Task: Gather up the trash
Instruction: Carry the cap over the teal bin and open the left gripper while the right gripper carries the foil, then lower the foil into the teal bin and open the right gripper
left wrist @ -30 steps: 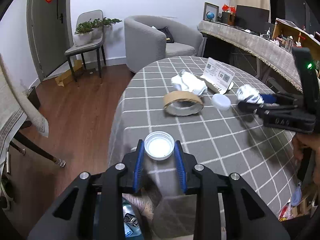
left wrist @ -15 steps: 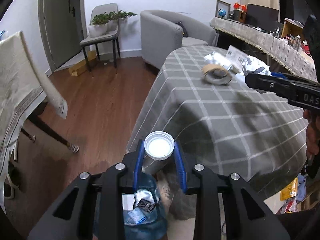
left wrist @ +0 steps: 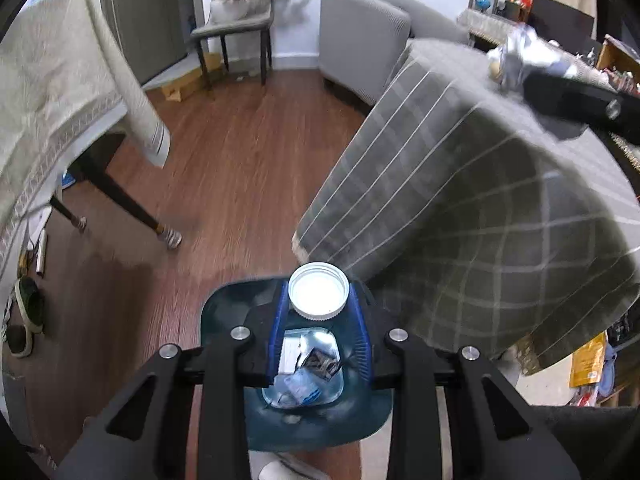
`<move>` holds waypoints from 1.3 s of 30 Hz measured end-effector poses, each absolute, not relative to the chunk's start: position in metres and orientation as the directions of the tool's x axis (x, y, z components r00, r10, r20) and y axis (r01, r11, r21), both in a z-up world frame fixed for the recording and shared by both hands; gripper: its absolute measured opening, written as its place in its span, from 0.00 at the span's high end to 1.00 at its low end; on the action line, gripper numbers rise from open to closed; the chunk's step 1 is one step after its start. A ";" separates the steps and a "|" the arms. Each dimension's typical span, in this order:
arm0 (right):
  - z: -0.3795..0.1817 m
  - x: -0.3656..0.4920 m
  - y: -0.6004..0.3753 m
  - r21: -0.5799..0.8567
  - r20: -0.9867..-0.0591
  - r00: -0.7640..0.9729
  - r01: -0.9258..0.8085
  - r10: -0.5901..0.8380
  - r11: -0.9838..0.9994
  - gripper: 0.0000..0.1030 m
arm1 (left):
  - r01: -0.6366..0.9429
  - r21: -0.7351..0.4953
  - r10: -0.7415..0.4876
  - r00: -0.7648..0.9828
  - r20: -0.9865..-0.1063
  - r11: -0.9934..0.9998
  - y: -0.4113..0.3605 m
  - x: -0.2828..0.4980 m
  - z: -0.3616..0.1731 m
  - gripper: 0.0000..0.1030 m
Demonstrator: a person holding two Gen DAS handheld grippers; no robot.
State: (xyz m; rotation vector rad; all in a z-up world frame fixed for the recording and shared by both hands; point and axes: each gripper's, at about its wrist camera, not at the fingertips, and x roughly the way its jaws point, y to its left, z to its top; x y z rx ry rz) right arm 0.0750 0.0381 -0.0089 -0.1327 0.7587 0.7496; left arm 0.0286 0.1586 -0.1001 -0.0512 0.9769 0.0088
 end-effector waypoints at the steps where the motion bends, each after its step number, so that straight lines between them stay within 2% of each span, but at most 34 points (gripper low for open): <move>1: -0.010 0.073 0.044 0.149 -0.669 0.477 -0.665 0.570 0.732 0.42 | -0.034 -0.040 -0.015 0.547 -0.837 0.999 0.161 0.029 -0.106 0.69; 11: -0.020 0.072 0.087 0.151 -0.690 0.434 -0.697 0.579 0.701 0.42 | -0.047 -0.066 -0.042 0.398 -0.916 0.997 0.185 0.027 -0.163 0.68; 13: -0.023 0.070 0.093 0.147 -0.695 0.429 -0.701 0.577 0.698 0.42 | -0.038 -0.050 -0.031 0.392 -0.920 0.998 0.186 0.025 -0.169 0.59; 16: -0.029 0.071 0.100 0.141 -0.708 0.420 -0.704 0.568 0.696 0.42 | -0.042 -0.045 -0.026 0.390 -0.921 0.998 0.191 0.024 -0.171 0.58; 24: -0.044 0.073 0.113 0.138 -0.736 0.398 -0.704 0.548 0.697 0.42 | -0.067 -0.077 -0.041 0.432 -0.901 0.995 0.206 0.020 -0.159 0.49; 33: -0.076 0.078 0.129 0.133 -0.796 0.348 -0.698 0.495 0.704 0.42 | -0.079 -0.098 -0.039 0.549 -0.835 0.992 0.220 0.008 -0.116 0.37; 39: -0.106 0.081 0.137 0.149 -0.833 0.300 -0.688 0.465 0.711 0.42 | -0.081 -0.075 -0.006 0.635 -0.772 0.994 0.221 -0.002 -0.079 0.33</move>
